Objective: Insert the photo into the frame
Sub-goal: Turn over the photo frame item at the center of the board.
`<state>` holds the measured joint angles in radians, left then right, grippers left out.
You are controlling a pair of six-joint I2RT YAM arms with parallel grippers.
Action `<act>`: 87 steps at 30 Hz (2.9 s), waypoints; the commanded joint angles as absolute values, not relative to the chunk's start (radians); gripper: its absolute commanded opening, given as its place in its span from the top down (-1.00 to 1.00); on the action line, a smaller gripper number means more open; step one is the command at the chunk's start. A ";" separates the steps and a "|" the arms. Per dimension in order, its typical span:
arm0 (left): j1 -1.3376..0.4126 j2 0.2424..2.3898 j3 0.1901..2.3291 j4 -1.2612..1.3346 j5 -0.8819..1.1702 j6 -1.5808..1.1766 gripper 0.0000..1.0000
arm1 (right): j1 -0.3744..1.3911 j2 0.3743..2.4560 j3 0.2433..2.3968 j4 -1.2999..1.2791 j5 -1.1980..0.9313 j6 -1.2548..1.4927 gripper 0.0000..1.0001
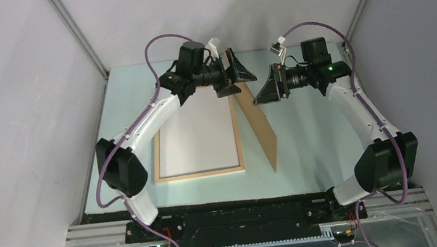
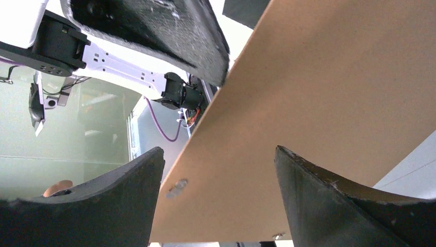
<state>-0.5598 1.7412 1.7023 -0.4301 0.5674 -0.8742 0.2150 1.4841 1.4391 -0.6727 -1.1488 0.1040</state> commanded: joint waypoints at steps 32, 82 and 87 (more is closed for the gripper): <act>-0.427 1.451 1.326 -0.429 0.399 -0.709 0.29 | 0.038 1.526 1.368 -0.738 -1.142 -0.030 -0.63; -0.128 1.301 1.117 -0.166 1.001 -0.624 1.00 | 0.034 1.562 1.217 -0.384 -0.831 0.060 -0.60; -0.120 1.262 1.091 -0.164 1.029 -0.618 1.00 | 0.079 1.636 1.293 -0.363 -0.813 0.067 -0.60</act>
<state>-0.1280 1.3430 1.0912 -0.2405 0.9218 -0.5945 0.0467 1.5925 1.2095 -0.4271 -0.8547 0.0597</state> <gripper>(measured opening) 0.017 0.799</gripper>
